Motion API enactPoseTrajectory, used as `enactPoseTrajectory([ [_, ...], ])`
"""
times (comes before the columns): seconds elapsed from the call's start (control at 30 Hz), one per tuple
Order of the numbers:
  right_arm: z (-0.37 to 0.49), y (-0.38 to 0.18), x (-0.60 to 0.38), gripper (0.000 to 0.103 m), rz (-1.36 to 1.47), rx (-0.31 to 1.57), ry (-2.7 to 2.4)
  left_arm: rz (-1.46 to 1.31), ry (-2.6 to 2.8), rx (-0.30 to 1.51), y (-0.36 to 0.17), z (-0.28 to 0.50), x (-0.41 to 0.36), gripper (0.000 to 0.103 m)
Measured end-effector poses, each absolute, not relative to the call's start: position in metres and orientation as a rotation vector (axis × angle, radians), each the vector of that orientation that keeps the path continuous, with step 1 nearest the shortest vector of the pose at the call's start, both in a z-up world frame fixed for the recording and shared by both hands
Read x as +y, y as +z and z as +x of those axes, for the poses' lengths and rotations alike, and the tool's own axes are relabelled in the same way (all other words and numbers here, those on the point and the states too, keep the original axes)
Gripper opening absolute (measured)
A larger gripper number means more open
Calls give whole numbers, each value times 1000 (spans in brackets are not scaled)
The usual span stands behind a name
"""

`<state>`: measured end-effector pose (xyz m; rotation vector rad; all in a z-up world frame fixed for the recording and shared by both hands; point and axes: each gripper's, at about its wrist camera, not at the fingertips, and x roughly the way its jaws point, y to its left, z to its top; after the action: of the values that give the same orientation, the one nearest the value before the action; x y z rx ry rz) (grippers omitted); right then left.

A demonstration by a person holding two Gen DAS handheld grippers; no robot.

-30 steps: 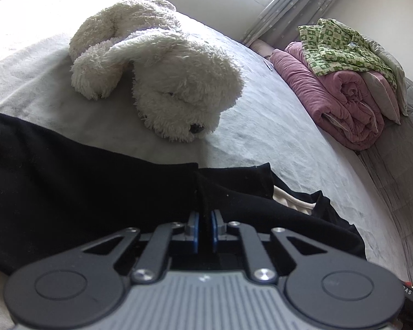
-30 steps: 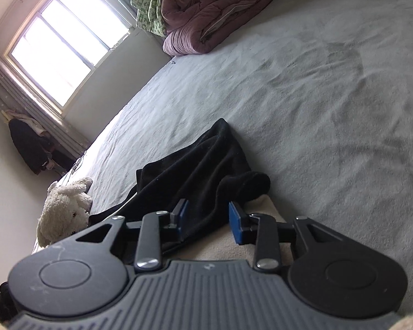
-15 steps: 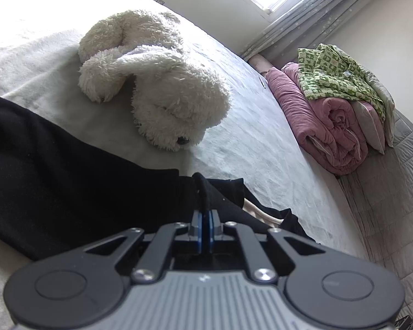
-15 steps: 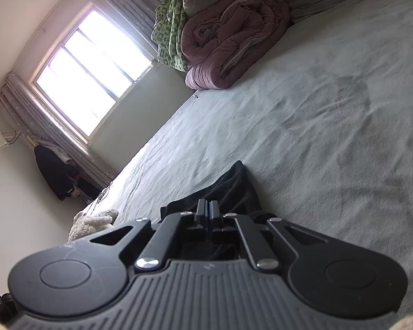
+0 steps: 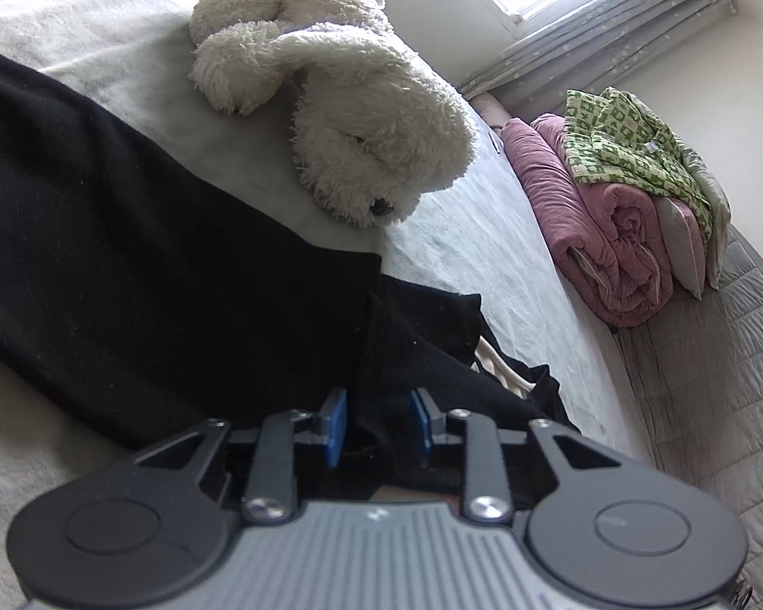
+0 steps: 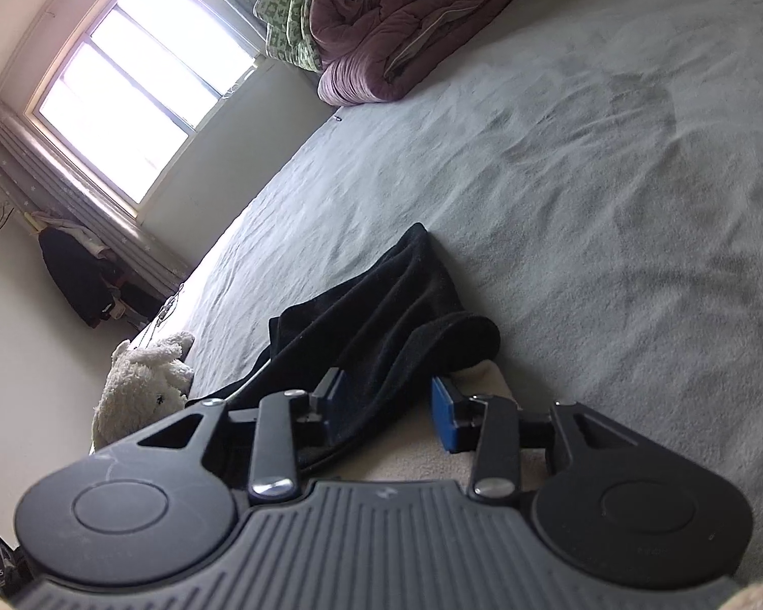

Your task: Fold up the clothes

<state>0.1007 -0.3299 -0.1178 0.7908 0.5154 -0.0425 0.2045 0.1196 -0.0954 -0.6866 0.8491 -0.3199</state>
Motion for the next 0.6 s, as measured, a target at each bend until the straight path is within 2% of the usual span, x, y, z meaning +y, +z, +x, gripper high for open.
enactPoseTrajectory([
  [0.07,107,-122,-329,37,784,514,-50,-673,-324,852,-96,204,119,33],
  [0.13,109,-124,-329,26,769,505,-61,-658,-330,850,-96,204,118,33],
  [0.2,110,-124,-329,15,753,496,-74,-636,-326,849,-97,204,116,29],
  [0.23,110,-124,-330,9,754,492,-74,-621,-317,848,-96,204,114,19],
  [0.27,109,-123,-331,8,758,483,-68,-599,-303,844,-94,203,113,1],
  [0.47,95,-102,-333,8,753,423,-39,-633,-322,748,-74,192,122,2],
  [0.6,93,-97,-335,7,734,466,-53,-560,-320,787,-67,190,125,2],
])
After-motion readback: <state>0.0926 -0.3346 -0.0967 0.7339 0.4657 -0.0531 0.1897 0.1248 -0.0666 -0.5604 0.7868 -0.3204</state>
